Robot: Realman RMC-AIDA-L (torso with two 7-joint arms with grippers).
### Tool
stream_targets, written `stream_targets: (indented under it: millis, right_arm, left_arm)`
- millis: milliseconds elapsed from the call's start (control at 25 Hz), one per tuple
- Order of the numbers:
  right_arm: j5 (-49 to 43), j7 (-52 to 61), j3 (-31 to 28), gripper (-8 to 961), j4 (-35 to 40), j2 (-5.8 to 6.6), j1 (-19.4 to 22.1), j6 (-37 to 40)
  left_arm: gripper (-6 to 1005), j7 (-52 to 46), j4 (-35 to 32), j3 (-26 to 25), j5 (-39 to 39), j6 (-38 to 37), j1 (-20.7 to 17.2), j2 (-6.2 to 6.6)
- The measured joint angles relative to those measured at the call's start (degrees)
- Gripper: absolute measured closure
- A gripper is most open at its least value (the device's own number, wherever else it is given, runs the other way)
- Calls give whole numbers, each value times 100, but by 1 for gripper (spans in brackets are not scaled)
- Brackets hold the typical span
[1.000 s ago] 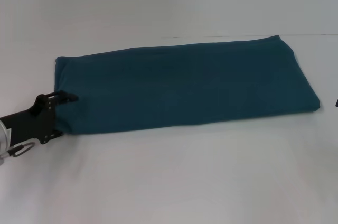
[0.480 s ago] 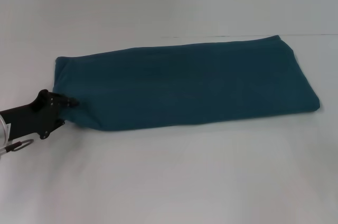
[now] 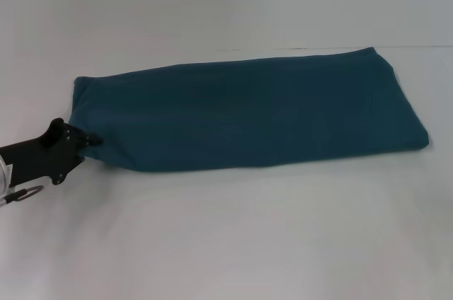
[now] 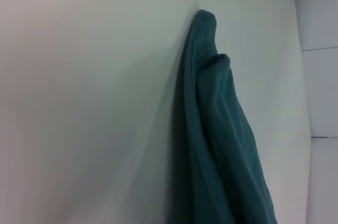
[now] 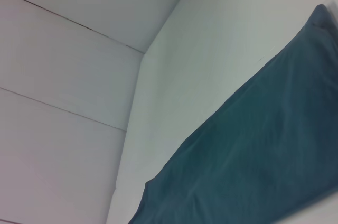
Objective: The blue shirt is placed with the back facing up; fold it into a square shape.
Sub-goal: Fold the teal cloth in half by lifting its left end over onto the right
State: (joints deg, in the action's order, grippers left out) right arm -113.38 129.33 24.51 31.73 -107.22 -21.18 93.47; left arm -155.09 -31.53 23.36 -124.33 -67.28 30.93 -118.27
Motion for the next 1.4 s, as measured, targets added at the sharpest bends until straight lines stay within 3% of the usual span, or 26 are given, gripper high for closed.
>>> stream_targets:
  millis: [160, 440, 720, 1040, 1400]
  right_arm:
    - [-9, -16, 1, 217, 0, 14, -8, -17]
    - [-7, -60, 1, 217, 0, 37, -62, -62]
    - [3, -19, 1, 218, -1, 4, -104, -95]
    - [5, -4, 0, 217, -62, 9, -118, -106]
    - [0, -10, -8, 219, -62, -13, -142, -88]
  left_arm:
    - [983, 370, -37, -33, 29, -284, 27, 23]
    - [985, 873, -345, 40, -69, -455, 47, 174]
    - [978, 1288, -671, -3, -708, -60, 8, 270]
    - [970, 1217, -809, -219, -1289, 254, -92, 279]
    - [961, 1267, -934, -283, -534, -394, -27, 287]
